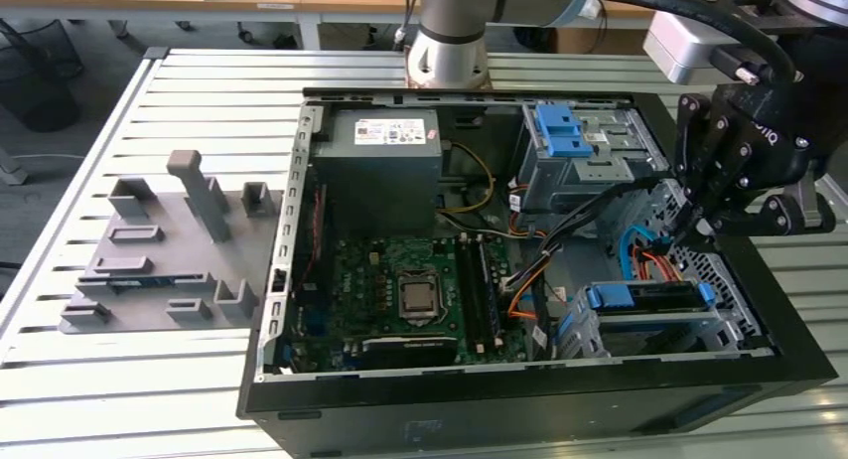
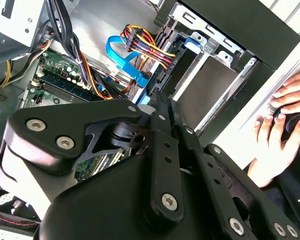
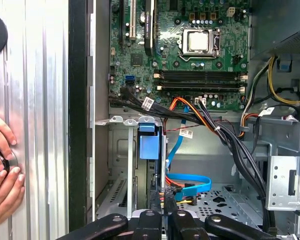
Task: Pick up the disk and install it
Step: 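Insert the second disk wire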
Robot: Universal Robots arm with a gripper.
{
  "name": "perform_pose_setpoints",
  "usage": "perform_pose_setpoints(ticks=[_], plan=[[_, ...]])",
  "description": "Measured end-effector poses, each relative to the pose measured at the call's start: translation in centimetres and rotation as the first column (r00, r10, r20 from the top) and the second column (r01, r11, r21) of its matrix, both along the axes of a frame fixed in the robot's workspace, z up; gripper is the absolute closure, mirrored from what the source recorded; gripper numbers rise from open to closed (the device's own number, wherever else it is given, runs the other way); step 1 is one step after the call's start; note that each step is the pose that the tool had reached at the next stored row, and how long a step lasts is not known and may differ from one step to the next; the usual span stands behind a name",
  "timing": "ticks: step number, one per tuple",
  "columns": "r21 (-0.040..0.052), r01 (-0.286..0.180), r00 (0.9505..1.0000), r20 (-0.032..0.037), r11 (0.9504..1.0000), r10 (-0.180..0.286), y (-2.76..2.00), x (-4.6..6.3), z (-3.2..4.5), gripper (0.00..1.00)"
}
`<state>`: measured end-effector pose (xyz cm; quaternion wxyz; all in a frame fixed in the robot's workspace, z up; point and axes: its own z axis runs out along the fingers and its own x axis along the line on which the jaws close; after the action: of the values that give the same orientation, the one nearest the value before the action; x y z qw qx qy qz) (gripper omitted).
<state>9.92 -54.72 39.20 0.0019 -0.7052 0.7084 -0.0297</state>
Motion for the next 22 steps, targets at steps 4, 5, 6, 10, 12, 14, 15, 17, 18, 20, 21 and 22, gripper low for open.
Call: perform_pose_setpoints(ticks=[4,5,6,10,12,14,15,17,18,20,21,22], plan=[[-0.0001,0.0,1.0,0.0,1.0,0.0,0.0,0.0,-0.01,0.75],[-0.0002,0.0,1.0,0.0,1.0,0.0,0.0,0.0,-0.01,0.75],[-0.0004,0.0,1.0,-0.0001,1.0,0.0,0.0,0.0,-0.02,0.75],[-0.0014,0.0,1.0,-0.0005,1.0,0.0,0.03,0.0,-0.07,0.75],[-0.0038,0.0,1.0,-0.0004,1.0,0.0,0.09,0.0,-0.11,0.74],[-0.0058,0.0,1.0,-0.0004,1.0,0.0,0.2,0.0,-0.19,0.67],[-0.0072,0.0,1.0,-0.0004,1.0,0.0,0.29,0.0,-0.23,0.67],[-0.0111,0.0,1.0,-0.0004,0.9999,0.0,0.55,0.0,-0.36,0.67],[-0.0134,0.0,1.0,-0.0004,0.9999,0.0,0.71,0.0,-0.41,0.67],[-0.0164,0.0,1.0,-0.0004,0.9999,0.0,1.01,0.0,-0.49,0.67],[-0.0165,0.0,1.0,-0.0004,0.9999,0.0,1.11,0.0,-0.5,0.67],[-0.0165,0.0,1.0,-0.0005,0.9999,0.0,1.13,0.0,-0.51,0.67]])
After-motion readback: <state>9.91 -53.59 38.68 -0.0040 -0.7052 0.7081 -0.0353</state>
